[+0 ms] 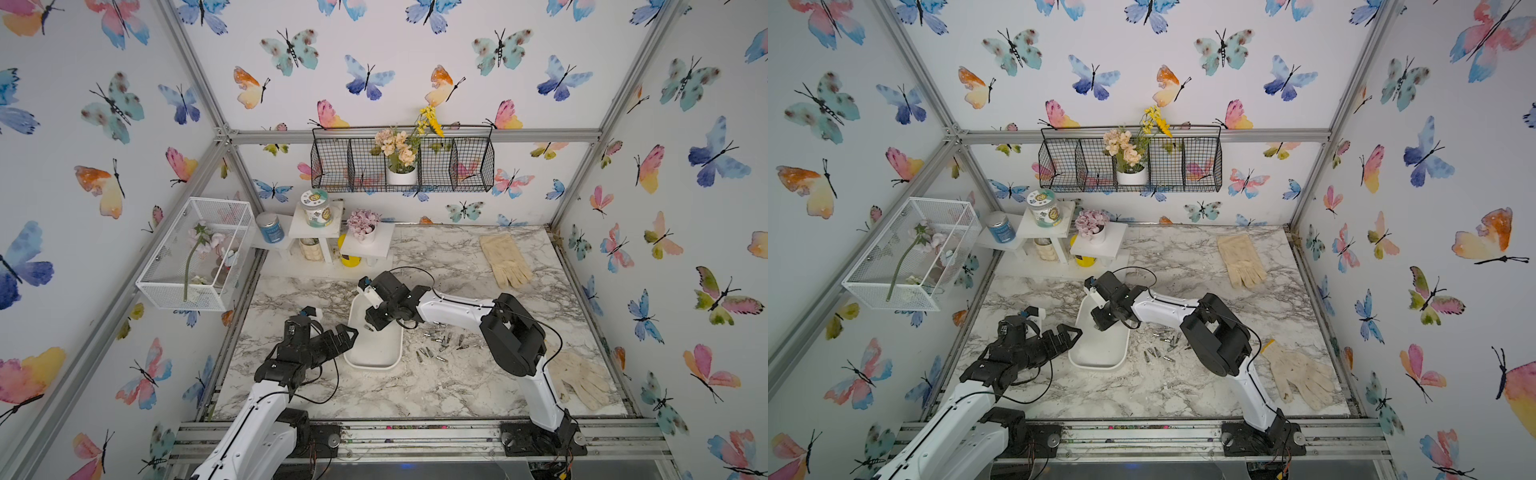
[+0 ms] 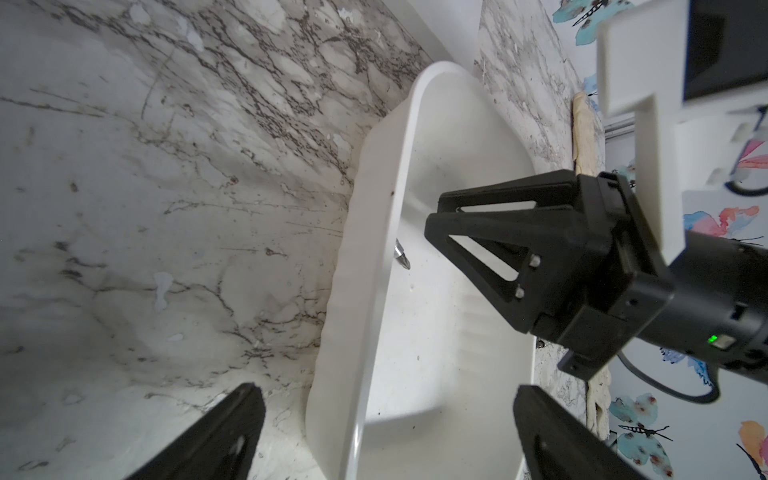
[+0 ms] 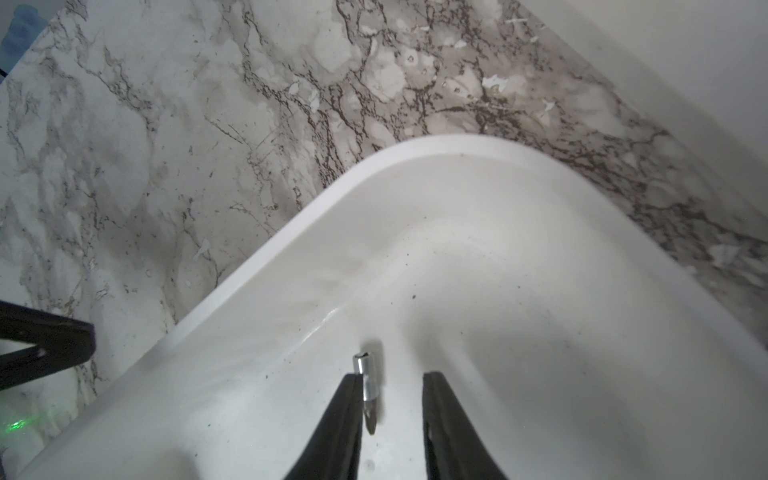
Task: Put the bit on the desktop into the storage box
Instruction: Adjust the storage box at the center of the board.
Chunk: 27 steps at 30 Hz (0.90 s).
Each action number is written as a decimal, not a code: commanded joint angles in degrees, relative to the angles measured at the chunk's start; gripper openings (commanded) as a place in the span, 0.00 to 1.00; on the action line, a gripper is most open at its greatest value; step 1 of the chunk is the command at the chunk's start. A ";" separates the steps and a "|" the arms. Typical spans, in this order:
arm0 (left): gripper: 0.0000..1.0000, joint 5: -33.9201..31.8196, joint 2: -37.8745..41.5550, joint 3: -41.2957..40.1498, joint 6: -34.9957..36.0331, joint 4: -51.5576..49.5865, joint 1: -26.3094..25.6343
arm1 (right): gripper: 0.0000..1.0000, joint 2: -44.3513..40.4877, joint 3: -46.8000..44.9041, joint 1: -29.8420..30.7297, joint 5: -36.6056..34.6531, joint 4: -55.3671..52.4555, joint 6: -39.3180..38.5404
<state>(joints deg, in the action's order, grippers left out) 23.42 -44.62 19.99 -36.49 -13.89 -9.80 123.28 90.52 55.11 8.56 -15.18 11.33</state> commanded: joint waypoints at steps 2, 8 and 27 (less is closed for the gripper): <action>0.99 2.42 -0.42 -0.17 1.09 1.57 0.33 | 0.34 -6.00 -1.22 0.35 -2.22 -1.58 0.04; 0.99 6.30 -4.24 0.85 2.18 3.90 0.31 | 0.40 -15.12 -5.89 0.37 -6.61 -1.99 0.10; 0.99 7.97 -14.07 5.01 2.14 10.66 -4.67 | 0.47 -40.57 -32.38 0.26 -16.09 -13.46 8.00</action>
<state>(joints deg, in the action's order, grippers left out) 30.55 -57.10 23.70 -34.52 -5.74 -13.19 84.77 60.03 55.11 -7.38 -25.63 15.99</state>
